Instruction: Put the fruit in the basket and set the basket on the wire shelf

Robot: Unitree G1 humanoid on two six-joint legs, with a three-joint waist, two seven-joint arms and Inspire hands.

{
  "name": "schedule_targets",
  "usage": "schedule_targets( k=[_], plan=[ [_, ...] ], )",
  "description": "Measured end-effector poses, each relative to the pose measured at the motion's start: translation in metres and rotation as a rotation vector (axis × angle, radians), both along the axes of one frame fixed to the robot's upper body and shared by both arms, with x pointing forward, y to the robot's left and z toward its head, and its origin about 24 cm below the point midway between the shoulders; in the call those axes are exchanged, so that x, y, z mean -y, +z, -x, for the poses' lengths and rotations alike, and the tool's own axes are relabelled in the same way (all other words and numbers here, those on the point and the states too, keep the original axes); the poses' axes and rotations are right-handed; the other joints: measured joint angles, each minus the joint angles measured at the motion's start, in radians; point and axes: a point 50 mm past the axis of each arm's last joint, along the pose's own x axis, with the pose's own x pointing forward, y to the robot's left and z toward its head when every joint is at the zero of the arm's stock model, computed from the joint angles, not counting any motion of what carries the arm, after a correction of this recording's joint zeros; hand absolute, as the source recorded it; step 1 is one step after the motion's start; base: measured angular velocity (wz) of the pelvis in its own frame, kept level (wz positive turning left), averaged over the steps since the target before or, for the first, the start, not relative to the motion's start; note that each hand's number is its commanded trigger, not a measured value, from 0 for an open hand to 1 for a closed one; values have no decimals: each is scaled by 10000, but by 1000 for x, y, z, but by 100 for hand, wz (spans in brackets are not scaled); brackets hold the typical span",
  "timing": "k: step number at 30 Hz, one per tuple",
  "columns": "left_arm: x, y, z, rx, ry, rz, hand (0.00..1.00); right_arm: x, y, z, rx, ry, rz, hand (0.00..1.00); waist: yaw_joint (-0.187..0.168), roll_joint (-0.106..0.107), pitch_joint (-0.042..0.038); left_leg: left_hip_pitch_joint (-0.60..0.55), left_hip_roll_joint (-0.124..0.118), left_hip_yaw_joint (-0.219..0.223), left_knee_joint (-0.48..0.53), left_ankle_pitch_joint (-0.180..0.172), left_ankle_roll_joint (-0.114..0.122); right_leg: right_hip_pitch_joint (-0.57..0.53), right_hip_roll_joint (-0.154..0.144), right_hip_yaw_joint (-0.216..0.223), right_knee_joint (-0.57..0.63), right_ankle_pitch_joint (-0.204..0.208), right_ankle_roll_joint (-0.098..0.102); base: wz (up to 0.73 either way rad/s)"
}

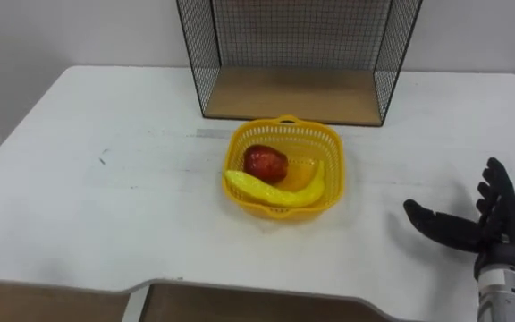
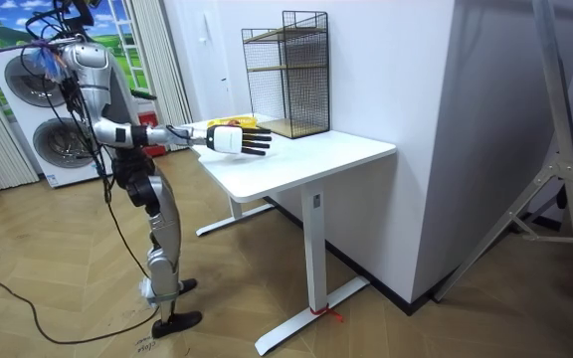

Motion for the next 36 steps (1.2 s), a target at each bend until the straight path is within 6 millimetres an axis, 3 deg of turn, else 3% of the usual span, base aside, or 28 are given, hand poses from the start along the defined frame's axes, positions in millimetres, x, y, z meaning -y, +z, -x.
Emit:
schedule_targets(
  k=[5, 9, 14, 24, 33, 36],
  plan=[
    [-7, 10, 17, 436, 1148, -304, 0, 1, -2, 3, 26, -134, -421, 0, 91, -321, -28, 70, -42, -44, -67, 19, -48, 70, 41, -13, -170, -66, -48, 5],
    [-6, 15, 17, 1105, 1296, -47, 0, 1, -1, 2, 31, -24, -422, 0, 155, -498, -8, 14, -89, -148, -62, 16, -42, 56, 13, -57, -173, -67, -48, 5],
    [2, 17, 9, 1779, 635, 451, 0, 1, 1, 1, 142, 30, -406, 0, 21, -403, 29, 111, -140, -286, -66, 8, -7, 232, -16, -138, -150, -41, -4, 6],
    [42, 4, -40, 2307, -3765, 2350, 0, -11, -1, -4, 148, 1103, -999, 0, -278, -159, 164, 112, -110, -289, -55, 24, -31, 212, -3, -188, -120, -41, -7, 0],
    [78, 5, -80, 3245, -7489, 3523, 0, -26, 3, -18, 1232, 1523, -3152, 0, -566, -353, 298, 135, -110, -186, -48, 21, -26, 204, 1, -38, -145, -40, -7, -3],
    [86, 6, -86, 3269, -8481, 3550, 0, -31, 5, -22, 1576, 1894, -3780, 0, -615, -369, 290, 98, -63, -10, -62, 7, -10, 104, 14, 58, -132, -40, -7, -11]
  ],
)
